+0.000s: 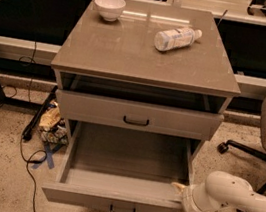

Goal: Open middle drawer

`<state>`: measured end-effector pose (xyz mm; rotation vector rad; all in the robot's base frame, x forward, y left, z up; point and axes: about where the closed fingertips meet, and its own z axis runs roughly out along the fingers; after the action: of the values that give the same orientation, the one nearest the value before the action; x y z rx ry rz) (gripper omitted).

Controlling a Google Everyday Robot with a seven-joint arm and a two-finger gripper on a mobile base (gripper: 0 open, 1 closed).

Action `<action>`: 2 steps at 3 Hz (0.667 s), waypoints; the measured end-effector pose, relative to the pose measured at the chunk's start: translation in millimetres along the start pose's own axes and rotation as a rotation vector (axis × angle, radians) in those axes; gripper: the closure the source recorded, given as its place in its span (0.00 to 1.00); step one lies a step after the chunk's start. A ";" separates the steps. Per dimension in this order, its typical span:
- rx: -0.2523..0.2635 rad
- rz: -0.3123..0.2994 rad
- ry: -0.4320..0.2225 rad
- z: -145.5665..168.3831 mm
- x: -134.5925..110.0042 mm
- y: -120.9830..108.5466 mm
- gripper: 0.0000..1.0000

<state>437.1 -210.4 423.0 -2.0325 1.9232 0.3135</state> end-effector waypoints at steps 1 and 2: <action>0.104 -0.045 -0.016 -49.3 -7.9 -14.7 0.00; 0.228 -0.062 -0.059 -121.2 1.4 -26.5 0.00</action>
Offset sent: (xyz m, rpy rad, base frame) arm 0.0286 -0.1118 0.2079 0.1362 -0.4102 -0.0635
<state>456.1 -256.7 536.5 -1.9073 1.7679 0.1306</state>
